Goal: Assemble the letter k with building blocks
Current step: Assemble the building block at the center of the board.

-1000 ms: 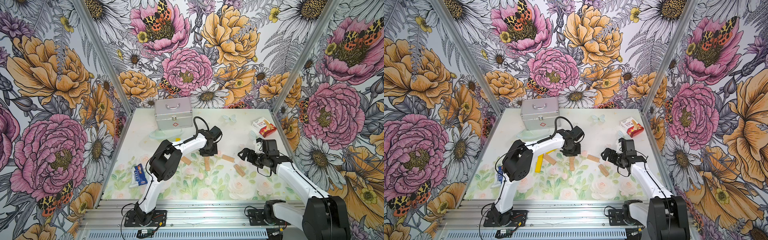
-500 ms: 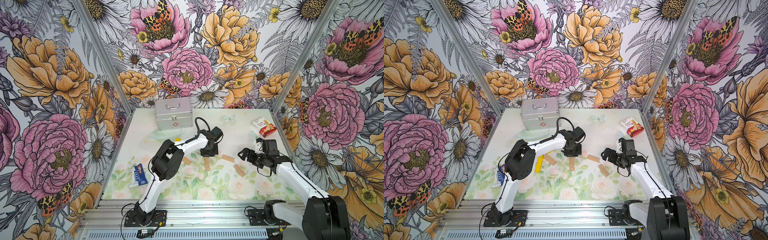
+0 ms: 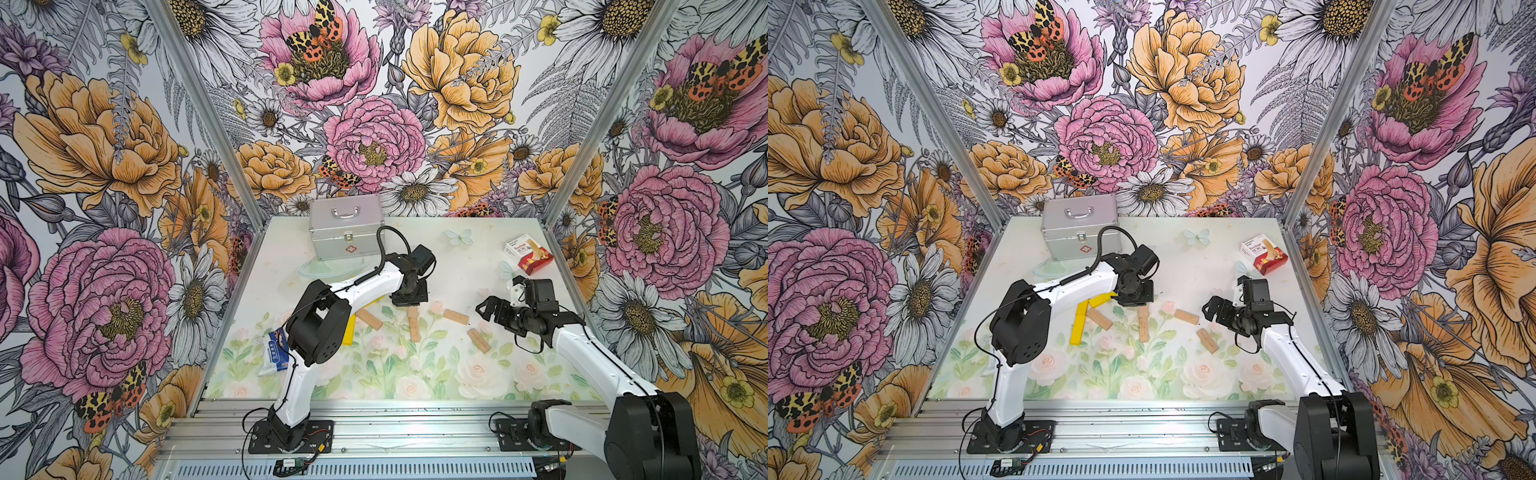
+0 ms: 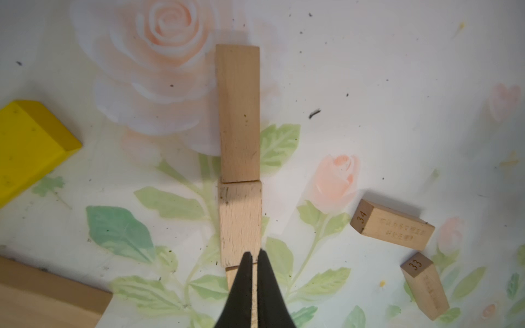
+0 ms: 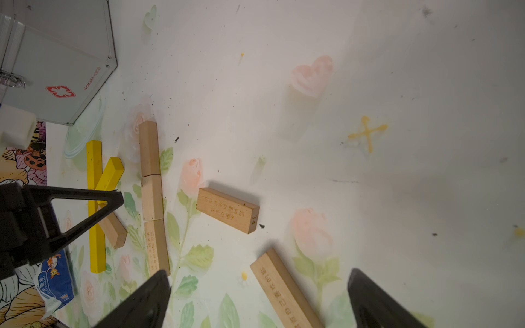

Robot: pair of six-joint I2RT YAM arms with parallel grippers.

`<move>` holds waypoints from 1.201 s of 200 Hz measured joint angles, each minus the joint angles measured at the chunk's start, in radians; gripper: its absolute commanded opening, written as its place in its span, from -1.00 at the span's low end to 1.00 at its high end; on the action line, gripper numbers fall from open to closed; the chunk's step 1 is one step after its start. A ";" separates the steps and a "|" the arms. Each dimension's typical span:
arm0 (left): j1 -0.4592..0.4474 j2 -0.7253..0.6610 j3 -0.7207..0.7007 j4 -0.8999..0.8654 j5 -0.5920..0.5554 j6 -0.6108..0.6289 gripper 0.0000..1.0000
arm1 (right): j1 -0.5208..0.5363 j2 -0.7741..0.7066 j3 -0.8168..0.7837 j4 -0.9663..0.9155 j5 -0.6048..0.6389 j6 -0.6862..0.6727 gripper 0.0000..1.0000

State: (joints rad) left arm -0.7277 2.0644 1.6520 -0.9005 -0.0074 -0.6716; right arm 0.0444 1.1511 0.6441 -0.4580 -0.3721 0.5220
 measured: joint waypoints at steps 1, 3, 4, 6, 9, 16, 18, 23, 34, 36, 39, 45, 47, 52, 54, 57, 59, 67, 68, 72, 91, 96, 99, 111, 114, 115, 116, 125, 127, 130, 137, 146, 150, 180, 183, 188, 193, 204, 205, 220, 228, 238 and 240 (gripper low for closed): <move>0.001 -0.001 -0.002 0.000 0.000 0.000 -0.83 | 0.000 0.000 0.000 0.000 0.000 0.000 0.99; 0.004 -0.004 -0.006 0.000 -0.001 0.000 -0.83 | 0.000 0.000 0.000 0.000 0.000 0.000 0.99; 0.005 -0.005 -0.008 0.000 -0.002 0.000 -0.83 | 0.000 0.000 0.000 0.000 0.000 0.000 0.99; 0.007 -0.007 -0.012 0.000 -0.004 0.000 -0.83 | 0.000 0.000 0.000 0.000 0.000 0.000 0.99; 0.011 -0.009 -0.017 -0.001 -0.006 0.000 -0.83 | 0.000 0.000 0.000 0.000 0.000 0.000 0.99; 0.017 -0.014 -0.029 0.000 -0.011 0.000 -0.83 | 0.000 0.000 0.000 0.000 0.000 0.000 0.99; 0.018 -0.015 -0.032 0.000 -0.011 0.000 -0.83 | 0.000 0.000 0.000 0.000 0.000 0.000 0.99; 0.021 -0.017 -0.039 0.000 -0.013 0.000 -0.83 | 0.000 0.000 0.000 0.000 0.000 0.000 0.99; 0.023 -0.018 -0.055 0.000 -0.015 -0.001 -0.83 | 0.000 0.000 0.000 0.000 0.000 0.000 0.99; 0.023 -0.018 -0.058 0.000 -0.016 -0.001 -0.83 | 0.000 0.000 0.000 0.000 0.000 0.000 0.99; 0.023 -0.018 -0.063 0.001 -0.016 -0.001 -0.83 | 0.000 0.000 0.000 0.000 -0.001 0.000 0.98; 0.023 -0.018 -0.076 0.002 -0.016 -0.001 -0.83 | 0.000 0.000 0.000 0.000 -0.004 0.000 0.99; 0.023 -0.018 -0.081 0.002 -0.016 -0.002 -0.84 | 0.000 0.000 0.000 0.000 -0.004 0.000 0.99; 0.023 -0.019 -0.095 0.003 -0.016 -0.002 -0.83 | 0.000 0.000 0.000 0.000 -0.008 0.000 0.99; 0.023 -0.019 -0.100 0.003 -0.016 -0.002 -0.83 | 0.000 0.000 0.000 0.000 -0.010 0.000 0.99; 0.022 -0.021 -0.109 0.003 -0.016 -0.002 -0.83 | 0.000 0.000 0.000 0.000 -0.013 0.000 0.99; 0.021 -0.021 -0.116 0.004 -0.018 -0.002 -0.83 | 0.000 0.000 0.000 0.000 -0.017 0.000 0.99; 0.018 -0.026 -0.140 0.003 -0.023 -0.005 -0.83 | 0.000 0.000 -0.003 0.003 -0.027 0.001 0.98; 0.018 -0.026 -0.142 0.003 -0.023 -0.006 -0.83 | 0.000 0.000 -0.003 0.003 -0.028 0.001 0.98; 0.016 -0.030 -0.156 0.003 -0.026 -0.006 -0.82 | 0.005 0.000 -0.009 0.011 -0.035 0.005 0.99; 0.005 -0.059 -0.214 -0.001 -0.035 -0.014 -0.81 | 0.045 -0.002 -0.058 0.041 -0.052 0.024 0.99; 0.000 -0.070 -0.226 -0.002 -0.036 -0.018 -0.78 | 0.063 -0.005 -0.075 0.044 -0.055 0.031 0.99; -0.003 -0.076 -0.232 -0.002 -0.037 -0.019 -0.76 | 0.073 -0.006 -0.084 0.045 -0.055 0.035 0.98; -0.019 -0.102 -0.246 -0.005 -0.037 -0.028 -0.67 | 0.102 -0.025 -0.117 0.043 -0.055 0.047 0.99; -0.023 -0.108 -0.248 -0.005 -0.037 -0.031 -0.66 | 0.107 -0.031 -0.124 0.042 -0.056 0.050 0.99; -0.024 -0.109 -0.248 -0.005 -0.037 -0.030 -0.65 | 0.109 -0.035 -0.127 0.042 -0.055 0.053 0.98; -0.026 -0.112 -0.248 -0.005 -0.037 -0.029 -0.65 | 0.109 -0.037 -0.129 0.041 -0.055 0.054 0.99; -0.041 -0.130 -0.248 -0.003 -0.037 -0.039 -0.63 | 0.112 -0.061 -0.140 0.039 -0.050 0.064 0.99; -0.045 -0.135 -0.248 -0.002 -0.037 -0.040 -0.63 | 0.112 -0.064 -0.141 0.039 -0.050 0.064 0.98; -0.051 -0.142 -0.248 -0.001 -0.037 -0.043 -0.61 | 0.112 -0.072 -0.142 0.039 -0.048 0.066 0.98; -0.064 -0.156 -0.248 0.000 -0.037 -0.055 -0.51 | 0.112 -0.088 -0.142 0.040 -0.047 0.071 0.99; -0.081 -0.172 -0.248 0.001 -0.036 -0.075 -0.44 | 0.112 -0.106 -0.142 0.045 -0.044 0.076 0.99; -0.087 -0.176 -0.248 0.001 -0.036 -0.076 -0.42 | 0.112 -0.111 -0.142 0.046 -0.044 0.077 0.99; -0.139 -0.175 -0.238 0.003 -0.033 -0.133 -0.38 | 0.112 -0.122 -0.142 0.051 -0.044 0.083 0.98; -0.143 -0.172 -0.235 0.003 -0.033 -0.137 -0.38 | 0.112 -0.122 -0.142 0.051 -0.045 0.083 0.99; -0.151 -0.168 -0.229 0.003 -0.033 -0.145 -0.37 | 0.112 -0.122 -0.142 0.051 -0.045 0.082 0.98; -0.159 -0.161 -0.222 0.003 -0.033 -0.153 -0.35 | 0.112 -0.122 -0.142 0.051 -0.047 0.081 0.99; -0.175 -0.143 -0.203 0.004 -0.033 -0.169 -0.30 | 0.112 -0.122 -0.142 0.051 -0.052 0.079 0.99; -0.177 -0.142 -0.200 0.004 -0.033 -0.171 -0.30 | 0.112 -0.121 -0.142 0.051 -0.053 0.079 0.98; -0.194 -0.119 -0.179 0.008 -0.033 -0.195 -0.29 | 0.112 -0.119 -0.142 0.051 -0.065 0.070 0.98; -0.200 -0.110 -0.170 0.008 -0.033 -0.208 -0.29 | 0.112 -0.114 -0.142 0.052 -0.074 0.063 0.99; -0.208 -0.100 -0.164 0.009 -0.033 -0.223 -0.28 | 0.112 -0.107 -0.142 0.051 -0.087 0.059 0.99; -0.209 -0.098 -0.163 0.009 -0.033 -0.225 -0.27 | 0.112 -0.106 -0.142 0.051 -0.089 0.058 0.99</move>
State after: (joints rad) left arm -0.9371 1.9663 1.4891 -0.8917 -0.0406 -0.8967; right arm 0.1566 1.0454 0.5018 -0.4065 -0.4606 0.5800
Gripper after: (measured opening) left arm 0.357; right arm 0.992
